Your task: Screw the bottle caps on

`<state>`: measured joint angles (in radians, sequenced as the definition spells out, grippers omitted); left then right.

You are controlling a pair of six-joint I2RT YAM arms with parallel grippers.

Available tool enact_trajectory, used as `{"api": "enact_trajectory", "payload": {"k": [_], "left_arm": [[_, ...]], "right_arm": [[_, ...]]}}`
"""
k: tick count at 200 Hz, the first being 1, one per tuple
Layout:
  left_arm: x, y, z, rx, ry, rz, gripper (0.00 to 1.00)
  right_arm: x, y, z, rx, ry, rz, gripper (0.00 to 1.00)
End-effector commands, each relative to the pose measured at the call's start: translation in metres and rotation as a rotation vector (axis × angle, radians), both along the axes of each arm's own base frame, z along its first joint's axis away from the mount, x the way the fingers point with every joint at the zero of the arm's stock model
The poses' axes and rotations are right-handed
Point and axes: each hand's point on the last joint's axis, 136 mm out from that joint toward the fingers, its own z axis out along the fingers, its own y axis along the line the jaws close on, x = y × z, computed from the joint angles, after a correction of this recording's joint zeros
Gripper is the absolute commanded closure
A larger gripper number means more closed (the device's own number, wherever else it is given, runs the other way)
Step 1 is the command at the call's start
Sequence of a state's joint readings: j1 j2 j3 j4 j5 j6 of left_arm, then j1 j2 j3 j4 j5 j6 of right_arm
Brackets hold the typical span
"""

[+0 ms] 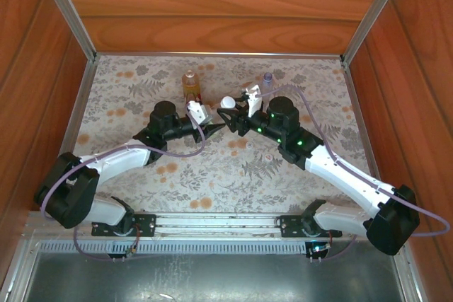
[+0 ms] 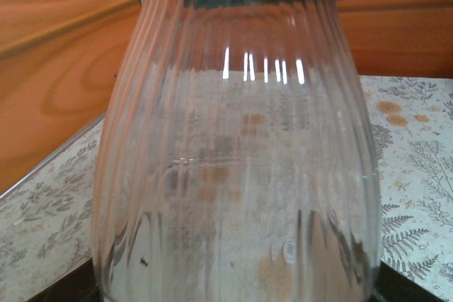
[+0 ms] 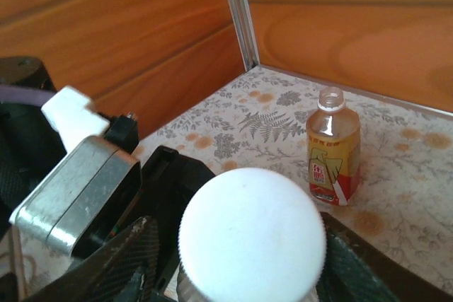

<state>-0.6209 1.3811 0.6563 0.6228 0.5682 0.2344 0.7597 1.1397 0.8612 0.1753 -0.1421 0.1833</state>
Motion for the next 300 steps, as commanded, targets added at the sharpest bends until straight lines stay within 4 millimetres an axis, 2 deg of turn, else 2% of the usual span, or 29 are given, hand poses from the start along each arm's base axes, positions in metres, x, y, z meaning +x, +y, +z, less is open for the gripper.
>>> {"api": "enact_trajectory", "payload": {"k": [1,40,50,55,67,81,102,110,131,165,196,246,300], "left_arm": [[0.001,-0.004,0.011,-0.025,-0.01,-0.02,0.67],[0.003,-0.005,0.009,-0.019,-0.006,-0.022,0.67],[0.002,-0.006,0.01,-0.021,-0.008,-0.03,0.63],[0.002,-0.006,0.01,-0.021,-0.009,-0.032,0.6],[0.003,-0.006,0.012,-0.025,-0.008,-0.029,0.41],[0.003,-0.005,0.013,-0.03,-0.005,-0.02,0.24],[0.007,0.001,0.022,-0.066,0.039,0.038,0.13],[0.009,0.005,0.027,-0.085,0.056,0.067,0.07],[0.009,0.015,0.032,-0.119,0.089,0.123,0.0],[0.009,0.035,0.025,-0.164,0.174,0.235,0.0],[0.015,0.051,0.012,-0.142,0.157,0.329,0.0],[0.017,0.046,0.006,-0.119,0.165,0.314,0.0],[0.02,0.039,0.008,-0.112,0.159,0.291,0.0]], "right_arm": [[0.0,0.005,0.007,0.041,-0.001,0.007,0.5],[0.003,0.004,0.002,0.029,0.029,-0.014,0.68],[0.005,0.002,0.0,0.011,0.039,-0.029,0.71],[0.006,0.001,-0.002,0.002,0.046,-0.039,0.71],[0.007,-0.002,-0.005,-0.024,0.049,-0.05,0.71],[0.01,-0.008,-0.009,-0.048,0.049,-0.087,0.7],[0.017,-0.024,-0.022,-0.125,0.041,-0.164,0.7],[0.022,-0.034,-0.027,-0.155,0.041,-0.215,0.7],[0.032,-0.062,-0.035,-0.214,0.014,-0.325,0.7],[0.048,-0.108,-0.033,-0.306,-0.066,-0.463,0.71],[0.076,-0.147,-0.031,-0.337,-0.083,-0.566,0.7],[0.131,-0.2,-0.026,-0.328,-0.094,-0.718,0.7],[0.187,-0.252,-0.036,-0.25,-0.058,-0.807,0.7]]}}
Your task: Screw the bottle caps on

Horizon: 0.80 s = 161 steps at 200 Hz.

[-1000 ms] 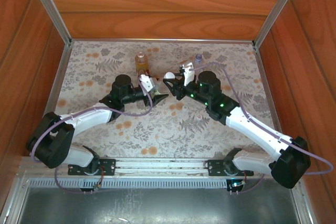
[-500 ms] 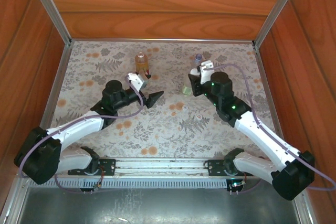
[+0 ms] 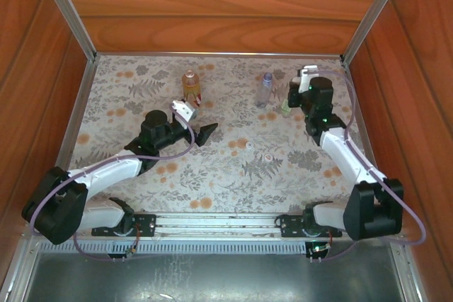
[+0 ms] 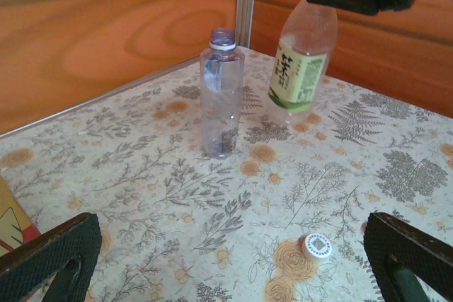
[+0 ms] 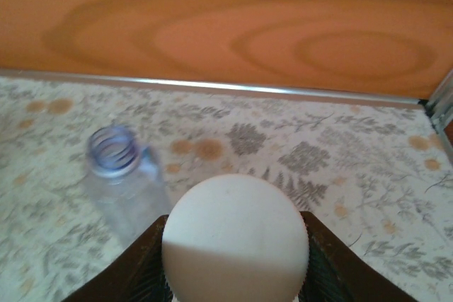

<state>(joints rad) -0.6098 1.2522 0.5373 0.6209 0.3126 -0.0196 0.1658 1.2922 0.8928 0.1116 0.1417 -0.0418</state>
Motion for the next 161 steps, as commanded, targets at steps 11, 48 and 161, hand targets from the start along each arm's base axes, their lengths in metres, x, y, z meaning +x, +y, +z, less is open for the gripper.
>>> {"api": "enact_trajectory", "payload": {"k": [11,48,161], "left_arm": [[0.005,-0.004,0.017,-0.025,-0.027,-0.007,0.0],[0.008,-0.001,0.018,-0.043,-0.005,0.019,0.0],[0.018,0.04,0.014,-0.029,0.039,0.182,0.0]], "right_arm": [[0.04,-0.018,0.019,0.066,-0.09,-0.006,0.71],[0.074,-0.029,-0.01,0.067,-0.05,-0.029,0.7],[0.068,-0.035,-0.013,0.054,0.006,-0.048,0.18]]}}
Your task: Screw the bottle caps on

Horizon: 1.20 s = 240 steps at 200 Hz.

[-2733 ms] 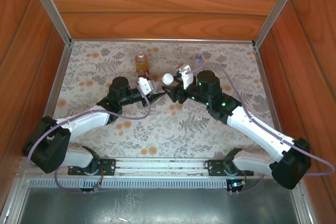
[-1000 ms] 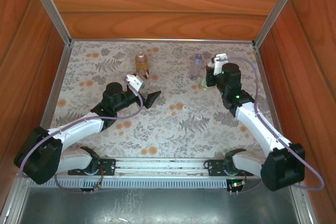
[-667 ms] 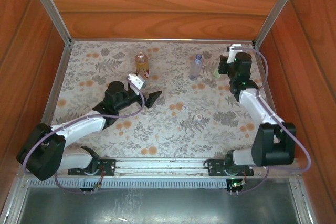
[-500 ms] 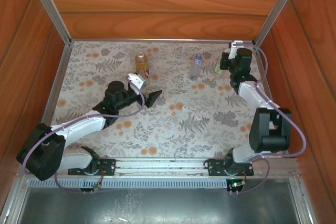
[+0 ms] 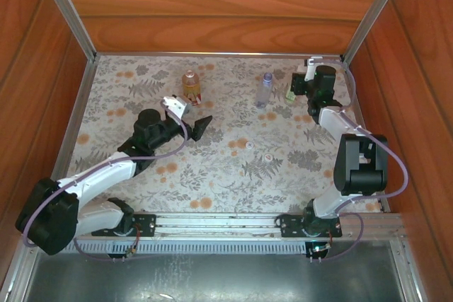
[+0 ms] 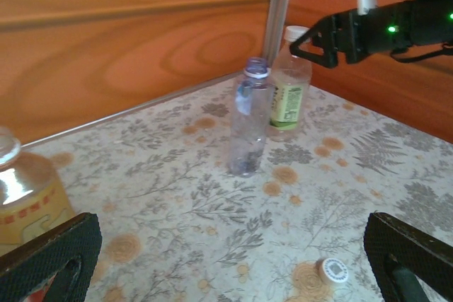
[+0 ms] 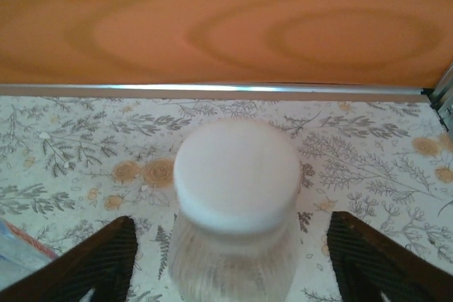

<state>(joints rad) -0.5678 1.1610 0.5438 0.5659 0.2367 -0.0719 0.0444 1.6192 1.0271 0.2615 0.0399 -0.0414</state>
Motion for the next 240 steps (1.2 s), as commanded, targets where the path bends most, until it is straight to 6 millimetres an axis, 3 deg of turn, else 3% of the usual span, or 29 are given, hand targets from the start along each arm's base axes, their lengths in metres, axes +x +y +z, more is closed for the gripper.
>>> {"api": "enact_trajectory", "payload": {"k": [1,36,70,90,111,149,240], "left_arm": [[0.006,0.013,-0.009,0.016,0.045,0.057,0.0],[0.021,0.029,-0.019,0.038,0.071,0.117,0.0],[0.043,0.051,-0.031,0.056,0.105,0.205,0.0],[0.063,0.069,-0.039,0.071,0.128,0.289,0.0],[0.082,0.077,-0.049,0.15,0.112,0.336,0.0],[0.118,0.065,-0.065,0.249,0.093,0.295,0.0],[0.184,0.036,-0.081,0.162,0.147,0.284,0.0]], "right_arm": [[-0.005,-0.005,0.034,0.019,-0.041,-0.023,0.17],[-0.023,-0.014,0.062,0.01,-0.09,-0.073,0.0],[-0.048,-0.012,0.086,0.037,-0.122,-0.06,0.0],[-0.069,0.009,0.104,0.071,-0.141,0.066,0.0],[-0.083,0.017,0.117,0.162,-0.163,0.097,0.0],[-0.1,0.033,0.116,0.23,-0.135,0.177,0.0],[-0.118,0.039,0.089,0.262,-0.07,0.202,0.0]]}}
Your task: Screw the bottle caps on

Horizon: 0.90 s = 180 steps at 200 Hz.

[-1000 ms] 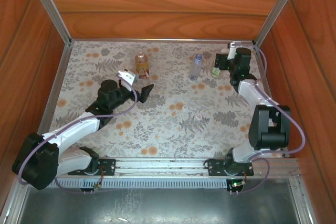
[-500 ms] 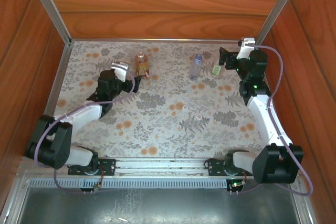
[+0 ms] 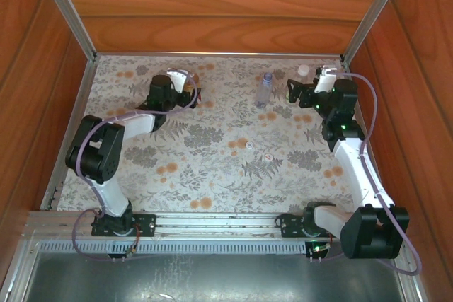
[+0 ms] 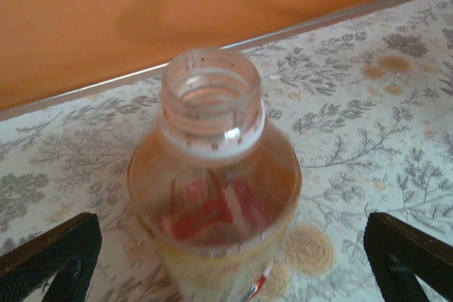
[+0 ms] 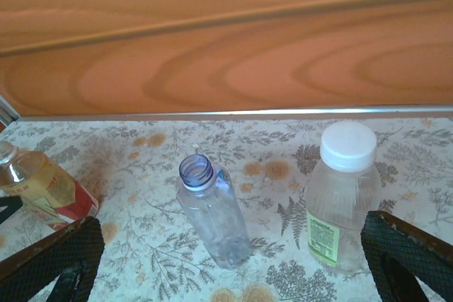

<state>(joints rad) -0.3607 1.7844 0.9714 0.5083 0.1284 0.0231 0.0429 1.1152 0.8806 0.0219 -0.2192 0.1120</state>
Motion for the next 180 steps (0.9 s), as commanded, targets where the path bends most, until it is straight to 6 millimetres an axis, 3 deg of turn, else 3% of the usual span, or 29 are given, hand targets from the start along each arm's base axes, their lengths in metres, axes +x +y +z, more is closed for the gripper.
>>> {"api": "enact_trajectory", "payload": {"k": [1,54,120,149,180], "left_arm": [[0.018,-0.004,0.007,-0.048,-0.019,0.001,0.0],[0.04,-0.017,-0.01,-0.042,-0.017,-0.028,0.01],[0.037,-0.021,-0.016,-0.027,-0.021,-0.069,0.29],[0.023,-0.027,-0.013,-0.025,-0.027,-0.132,0.32],[-0.015,-0.048,-0.001,-0.035,-0.05,-0.326,0.33]], "right_arm": [[-0.005,0.001,-0.002,0.026,0.009,0.016,0.0],[-0.007,0.008,-0.003,0.042,0.015,0.058,0.02],[-0.015,0.008,-0.006,0.04,0.032,0.06,0.02],[-0.025,0.013,0.006,0.083,0.02,0.079,0.01],[-0.035,0.019,0.014,0.177,0.035,0.095,0.0]]}}
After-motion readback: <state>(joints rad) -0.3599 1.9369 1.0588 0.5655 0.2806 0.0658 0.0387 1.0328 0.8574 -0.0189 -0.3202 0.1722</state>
